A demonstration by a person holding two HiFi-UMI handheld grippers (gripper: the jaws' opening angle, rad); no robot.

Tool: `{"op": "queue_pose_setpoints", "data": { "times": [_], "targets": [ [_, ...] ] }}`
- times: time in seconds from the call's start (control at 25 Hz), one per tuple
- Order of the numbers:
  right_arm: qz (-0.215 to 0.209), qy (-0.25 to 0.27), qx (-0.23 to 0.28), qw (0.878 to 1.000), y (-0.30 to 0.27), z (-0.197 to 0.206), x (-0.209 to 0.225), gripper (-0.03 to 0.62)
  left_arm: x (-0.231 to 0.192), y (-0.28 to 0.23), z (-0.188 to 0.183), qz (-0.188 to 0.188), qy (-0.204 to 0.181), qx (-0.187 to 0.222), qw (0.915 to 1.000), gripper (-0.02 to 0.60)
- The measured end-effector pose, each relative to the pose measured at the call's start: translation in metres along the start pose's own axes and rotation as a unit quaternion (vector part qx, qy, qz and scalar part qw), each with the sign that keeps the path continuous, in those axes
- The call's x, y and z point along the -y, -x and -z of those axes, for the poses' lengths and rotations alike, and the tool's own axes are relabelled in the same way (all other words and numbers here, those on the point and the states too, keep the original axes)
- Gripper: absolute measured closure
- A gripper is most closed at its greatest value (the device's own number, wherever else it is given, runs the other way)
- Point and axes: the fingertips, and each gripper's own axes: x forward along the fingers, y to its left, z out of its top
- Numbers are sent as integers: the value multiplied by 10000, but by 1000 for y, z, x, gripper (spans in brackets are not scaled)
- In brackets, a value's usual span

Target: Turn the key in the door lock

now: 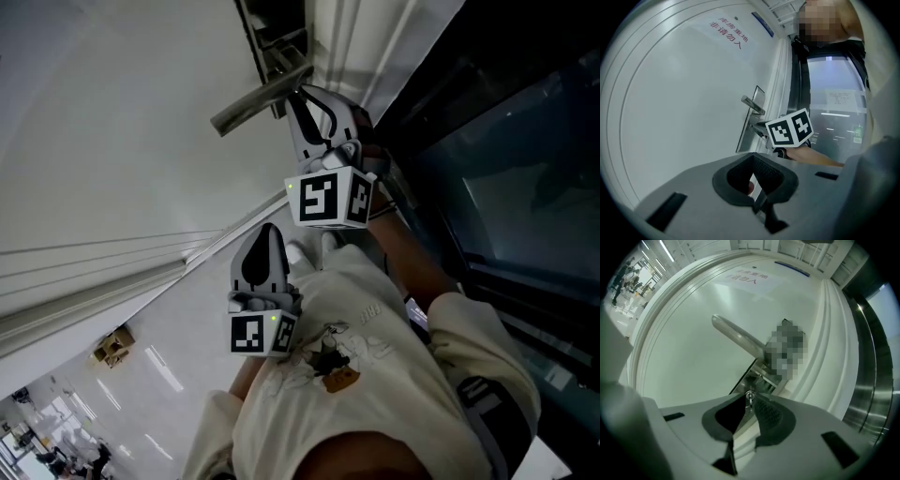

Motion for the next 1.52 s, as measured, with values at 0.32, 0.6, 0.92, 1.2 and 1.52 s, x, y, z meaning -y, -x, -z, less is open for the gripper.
{"op": "queue_pose_setpoints", "data": {
  "times": [0.32, 0.6, 0.92, 1.2, 1.52],
  "targets": [
    [-54, -455, 52, 9989, -6, 4, 1, 577, 2, -9, 1, 39, -60, -12, 10000, 577],
    [-433, -2199, 288, 9741, -7, 6, 5, 579, 5, -11, 1, 89, -71, 2, 9999, 576],
    [-962, -4095, 367, 9065, -9, 13, 11, 579, 6, -12, 0, 98, -73, 3, 9999, 577],
    [-1382, -5858, 585, 7964, -8, 19, 15, 576, 6, -12, 2, 116, -55, -35, 9999, 577],
    [-1812, -7186, 746, 6672, -10, 23, 15, 572, 8, -15, 7, 206, 17, -113, 9997, 577]
  ]
}}
